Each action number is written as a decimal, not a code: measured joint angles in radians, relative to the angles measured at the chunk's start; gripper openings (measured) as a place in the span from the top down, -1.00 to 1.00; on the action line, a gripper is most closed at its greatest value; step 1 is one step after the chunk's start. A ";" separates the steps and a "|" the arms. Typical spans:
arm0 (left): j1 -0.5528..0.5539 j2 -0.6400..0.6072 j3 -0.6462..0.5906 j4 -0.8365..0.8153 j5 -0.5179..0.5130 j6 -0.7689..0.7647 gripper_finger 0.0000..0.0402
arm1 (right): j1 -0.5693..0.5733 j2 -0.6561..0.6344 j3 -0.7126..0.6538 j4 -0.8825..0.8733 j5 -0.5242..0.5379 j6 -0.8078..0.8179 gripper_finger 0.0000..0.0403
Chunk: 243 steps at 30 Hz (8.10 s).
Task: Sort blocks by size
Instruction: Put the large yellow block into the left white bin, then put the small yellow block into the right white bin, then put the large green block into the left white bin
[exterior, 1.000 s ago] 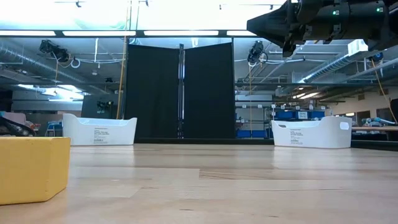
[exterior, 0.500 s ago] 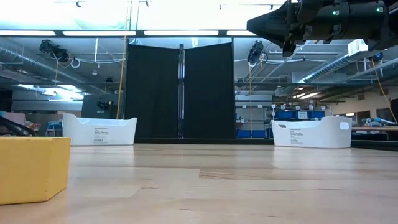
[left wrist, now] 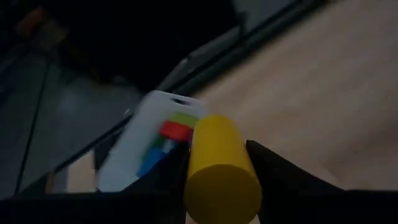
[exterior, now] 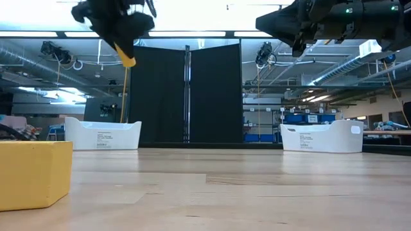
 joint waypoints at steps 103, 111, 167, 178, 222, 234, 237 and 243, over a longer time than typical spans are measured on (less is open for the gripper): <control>-0.615 -0.023 -0.265 0.447 1.197 -0.171 -0.40 | 0.160 0.270 0.345 -0.368 -0.263 0.059 0.42; -0.615 -0.023 -0.265 0.467 1.147 -0.185 -0.40 | 0.237 0.568 0.572 -0.473 -0.325 0.058 -0.01; -0.615 -0.024 -0.265 0.497 1.036 -0.207 -0.40 | 0.116 0.603 0.722 -0.643 0.000 -0.080 0.29; -0.615 -0.024 -0.265 0.501 1.020 -0.207 -0.40 | -0.281 -0.067 0.134 -0.726 0.461 0.140 0.29; -0.655 -0.024 -0.275 0.394 1.338 -0.211 -0.40 | -0.635 -0.109 0.087 -0.850 0.200 0.319 -0.36; -0.709 -0.018 -0.318 0.424 1.320 -0.237 -0.40 | -0.548 -0.108 0.087 -0.846 0.200 0.348 -0.33; -0.718 -0.014 -0.318 0.428 1.316 -0.239 -0.40 | -0.524 -0.108 0.087 -0.845 0.200 0.356 -0.32; -0.727 0.024 -0.318 0.452 1.315 -0.239 -0.40 | -0.481 -0.108 0.087 -0.830 0.200 0.371 -0.32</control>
